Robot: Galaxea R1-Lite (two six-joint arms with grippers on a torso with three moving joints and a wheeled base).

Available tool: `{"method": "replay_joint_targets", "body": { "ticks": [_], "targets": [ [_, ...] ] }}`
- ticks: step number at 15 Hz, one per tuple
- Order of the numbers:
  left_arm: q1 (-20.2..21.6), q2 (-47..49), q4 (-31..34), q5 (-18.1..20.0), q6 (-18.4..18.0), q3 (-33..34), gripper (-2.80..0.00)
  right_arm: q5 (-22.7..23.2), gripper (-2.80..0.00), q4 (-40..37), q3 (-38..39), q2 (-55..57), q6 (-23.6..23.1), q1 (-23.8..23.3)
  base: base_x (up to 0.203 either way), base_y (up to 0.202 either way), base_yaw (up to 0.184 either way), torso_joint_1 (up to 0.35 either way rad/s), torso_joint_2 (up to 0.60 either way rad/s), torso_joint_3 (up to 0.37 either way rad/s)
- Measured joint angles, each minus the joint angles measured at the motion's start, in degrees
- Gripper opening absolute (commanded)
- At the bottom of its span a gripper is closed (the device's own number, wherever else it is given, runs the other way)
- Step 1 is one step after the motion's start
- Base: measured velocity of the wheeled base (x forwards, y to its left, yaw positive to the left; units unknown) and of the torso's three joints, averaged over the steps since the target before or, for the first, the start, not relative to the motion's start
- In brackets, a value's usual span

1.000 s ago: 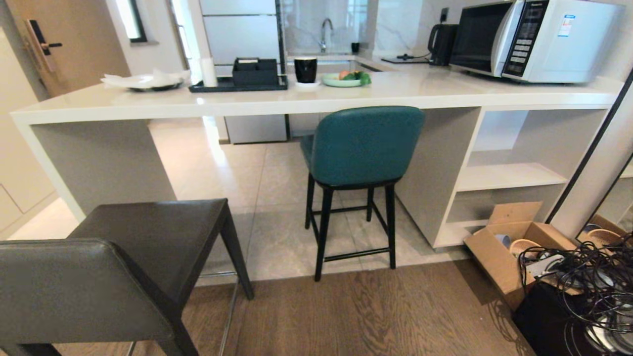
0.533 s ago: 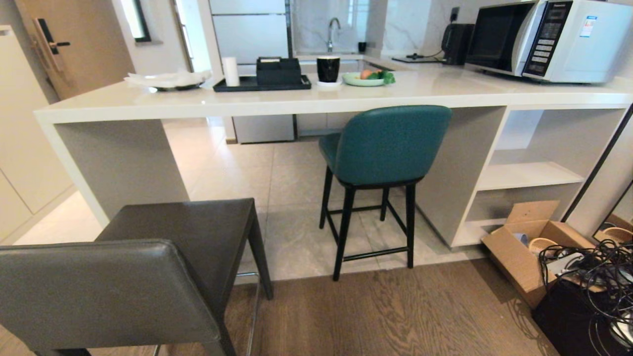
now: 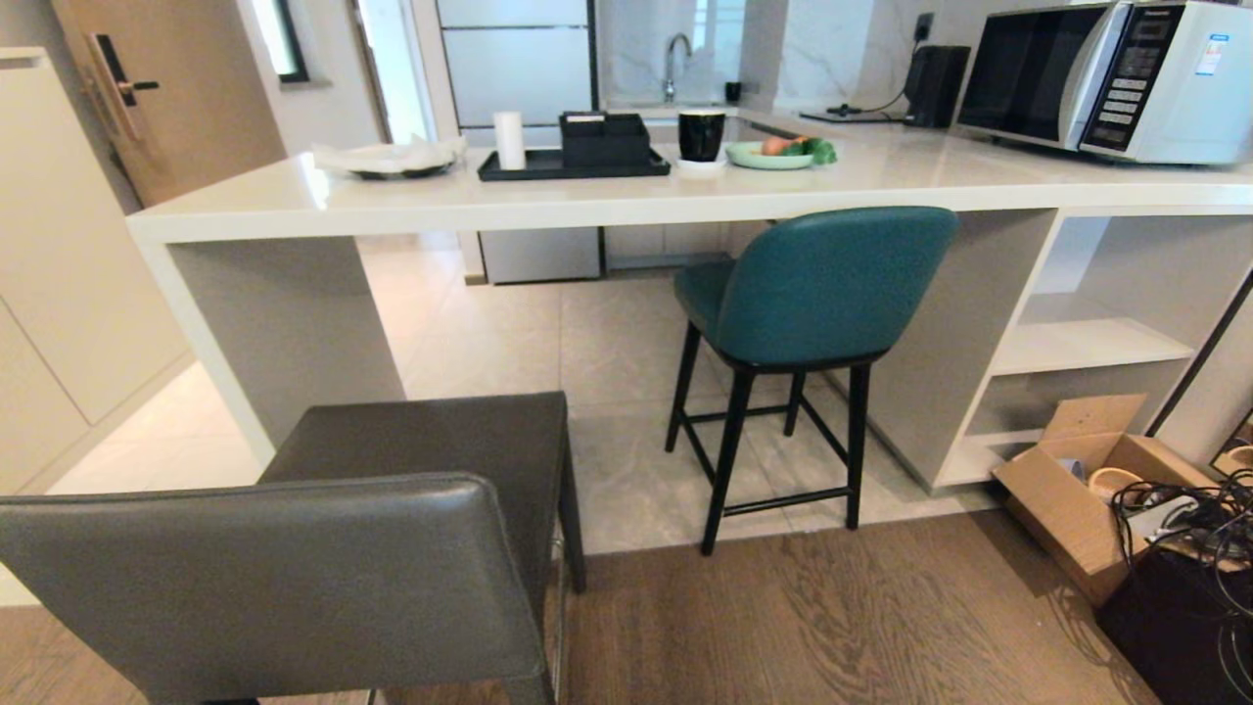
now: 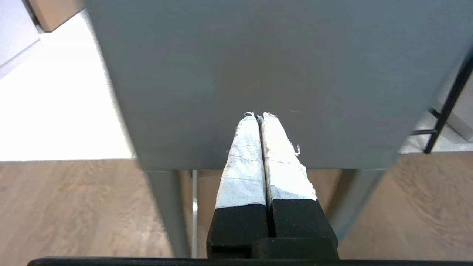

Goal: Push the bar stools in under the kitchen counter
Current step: Push the gray chair back under the dining table

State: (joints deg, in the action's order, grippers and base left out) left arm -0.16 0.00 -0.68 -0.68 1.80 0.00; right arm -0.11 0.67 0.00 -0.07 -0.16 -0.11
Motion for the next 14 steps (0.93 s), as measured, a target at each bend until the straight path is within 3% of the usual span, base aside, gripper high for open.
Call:
{"method": "replay_joint_targets", "body": {
  "ticks": [14],
  "targets": [
    [0.0,0.0,0.0,0.0,0.1,0.0,-2.80,0.0,-2.80,0.0,0.0,0.0,0.0,0.0,0.000,0.197,-0.003,0.003,0.00,0.004]
  ]
}}
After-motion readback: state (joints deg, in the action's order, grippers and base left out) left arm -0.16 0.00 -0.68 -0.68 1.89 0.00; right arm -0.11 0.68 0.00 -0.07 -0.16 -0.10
